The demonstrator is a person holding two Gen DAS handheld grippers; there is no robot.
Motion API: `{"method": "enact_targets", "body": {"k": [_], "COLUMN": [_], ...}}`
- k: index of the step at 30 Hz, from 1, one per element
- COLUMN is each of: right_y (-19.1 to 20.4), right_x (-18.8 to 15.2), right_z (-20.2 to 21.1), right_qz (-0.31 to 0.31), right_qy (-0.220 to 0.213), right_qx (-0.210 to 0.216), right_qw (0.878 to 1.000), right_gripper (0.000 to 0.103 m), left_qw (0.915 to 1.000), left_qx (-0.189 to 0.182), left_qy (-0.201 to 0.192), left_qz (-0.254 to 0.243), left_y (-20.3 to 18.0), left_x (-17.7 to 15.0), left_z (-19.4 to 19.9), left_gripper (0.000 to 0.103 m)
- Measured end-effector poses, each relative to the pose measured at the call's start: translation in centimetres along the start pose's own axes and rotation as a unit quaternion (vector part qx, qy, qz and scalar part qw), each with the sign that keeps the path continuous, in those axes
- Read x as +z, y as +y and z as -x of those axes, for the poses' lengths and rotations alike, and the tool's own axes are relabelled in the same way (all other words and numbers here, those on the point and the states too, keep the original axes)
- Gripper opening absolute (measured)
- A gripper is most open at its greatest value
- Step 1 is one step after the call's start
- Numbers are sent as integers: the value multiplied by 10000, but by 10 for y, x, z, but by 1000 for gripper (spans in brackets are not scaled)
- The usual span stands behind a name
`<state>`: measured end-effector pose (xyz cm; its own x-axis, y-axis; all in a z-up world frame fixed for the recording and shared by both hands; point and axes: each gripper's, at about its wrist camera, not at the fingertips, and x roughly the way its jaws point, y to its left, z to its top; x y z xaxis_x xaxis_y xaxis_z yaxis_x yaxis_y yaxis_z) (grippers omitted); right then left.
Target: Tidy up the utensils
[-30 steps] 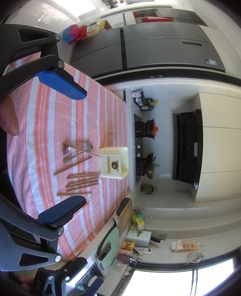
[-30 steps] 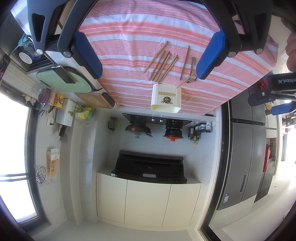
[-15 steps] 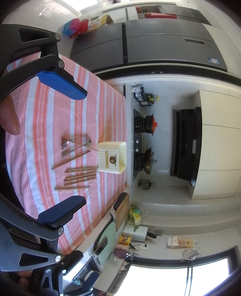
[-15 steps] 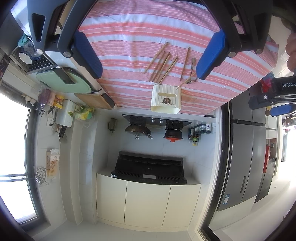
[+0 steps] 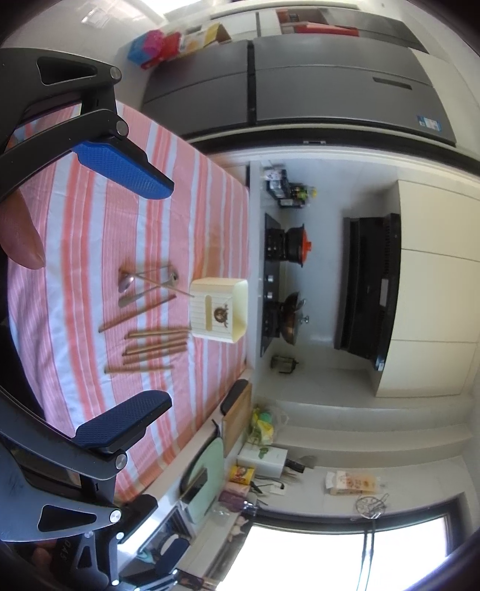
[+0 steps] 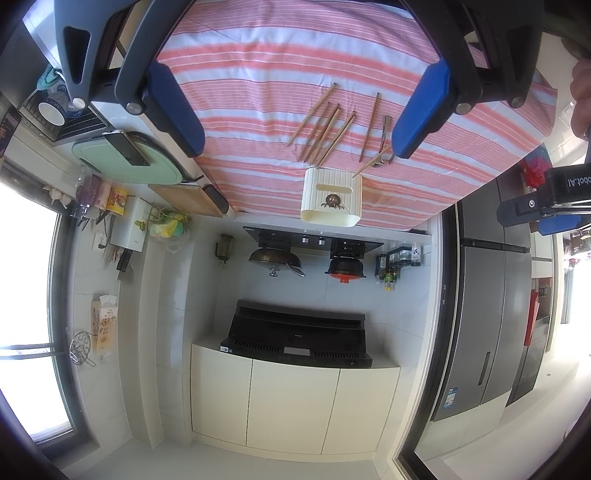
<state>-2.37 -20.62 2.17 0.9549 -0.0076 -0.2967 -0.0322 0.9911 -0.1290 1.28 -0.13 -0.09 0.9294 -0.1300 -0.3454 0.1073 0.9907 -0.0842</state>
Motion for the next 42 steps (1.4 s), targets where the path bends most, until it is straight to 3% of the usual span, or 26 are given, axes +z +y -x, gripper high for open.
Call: {"method": "enact_targets", "body": {"k": [19,30,42], "right_y": [0,-5,-5], "right_x": [0,-4,-4], "right_z": [-1,-3,-19], "right_qz": [-1,-48,-59], "right_qy": [17,38,245], "right_qx": [6,-5,35], "right_qw": [10000,10000,9997], "right_gripper": [103,103,103], "left_qw": [9999,9981,9974], "left_qx": [145,262,350], "left_qy": [11,389,555], "left_qz": [13,404,303], "left_y": [2,16,17], "left_x": [-1,-8,-12], "left_z": [1,-20,-38], "left_gripper": [103,103,103]}}
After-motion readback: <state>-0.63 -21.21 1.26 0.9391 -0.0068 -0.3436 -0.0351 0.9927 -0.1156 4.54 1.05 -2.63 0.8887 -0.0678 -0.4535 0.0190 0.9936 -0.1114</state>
